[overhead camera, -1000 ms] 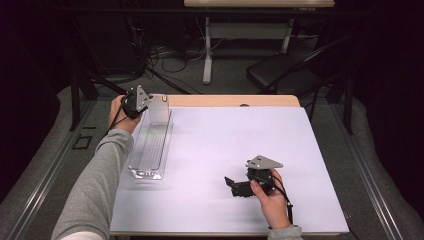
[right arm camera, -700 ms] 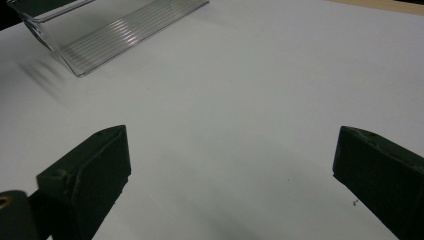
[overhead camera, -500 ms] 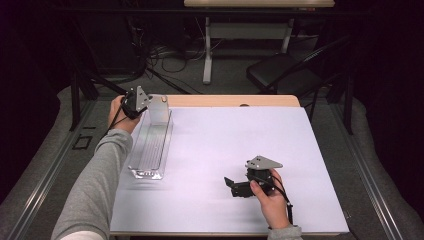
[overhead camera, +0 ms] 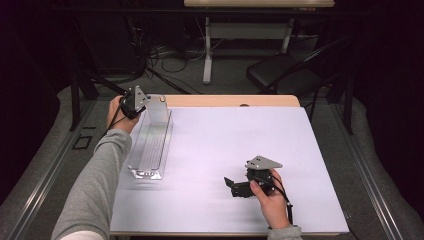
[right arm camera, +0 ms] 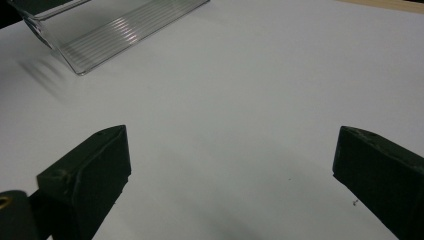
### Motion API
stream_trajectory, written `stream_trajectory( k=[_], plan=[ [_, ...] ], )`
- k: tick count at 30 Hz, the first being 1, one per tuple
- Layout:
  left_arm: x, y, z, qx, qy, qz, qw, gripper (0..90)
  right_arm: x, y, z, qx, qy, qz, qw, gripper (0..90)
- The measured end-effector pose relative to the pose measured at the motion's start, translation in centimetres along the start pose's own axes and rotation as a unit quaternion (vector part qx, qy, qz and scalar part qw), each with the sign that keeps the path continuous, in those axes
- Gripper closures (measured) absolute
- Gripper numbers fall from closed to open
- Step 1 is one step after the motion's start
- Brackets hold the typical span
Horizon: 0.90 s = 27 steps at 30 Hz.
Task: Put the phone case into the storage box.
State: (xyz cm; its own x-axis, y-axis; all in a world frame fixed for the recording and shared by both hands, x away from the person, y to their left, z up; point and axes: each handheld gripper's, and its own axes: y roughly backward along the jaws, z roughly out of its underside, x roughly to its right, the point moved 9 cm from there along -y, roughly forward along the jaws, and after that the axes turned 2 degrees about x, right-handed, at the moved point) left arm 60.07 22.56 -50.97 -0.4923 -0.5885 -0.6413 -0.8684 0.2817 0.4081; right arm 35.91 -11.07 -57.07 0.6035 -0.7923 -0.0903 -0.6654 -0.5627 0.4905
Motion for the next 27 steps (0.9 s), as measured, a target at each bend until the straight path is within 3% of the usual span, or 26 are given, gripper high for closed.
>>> stream_trajectory(
  k=[20,27],
  plan=[
    [-0.09,-0.14,0.23,-0.006,0.01,-0.004,0.9999,71.3,-0.05,-0.06,0.06,-0.001,-0.001,0.0,1.0,1.9],
    [-0.1,-0.22,0.47,-0.012,0.02,-0.003,0.9997,61.4,-0.05,-0.1,0.08,-0.002,0.0,0.0,1.0,2.0]
  ],
)
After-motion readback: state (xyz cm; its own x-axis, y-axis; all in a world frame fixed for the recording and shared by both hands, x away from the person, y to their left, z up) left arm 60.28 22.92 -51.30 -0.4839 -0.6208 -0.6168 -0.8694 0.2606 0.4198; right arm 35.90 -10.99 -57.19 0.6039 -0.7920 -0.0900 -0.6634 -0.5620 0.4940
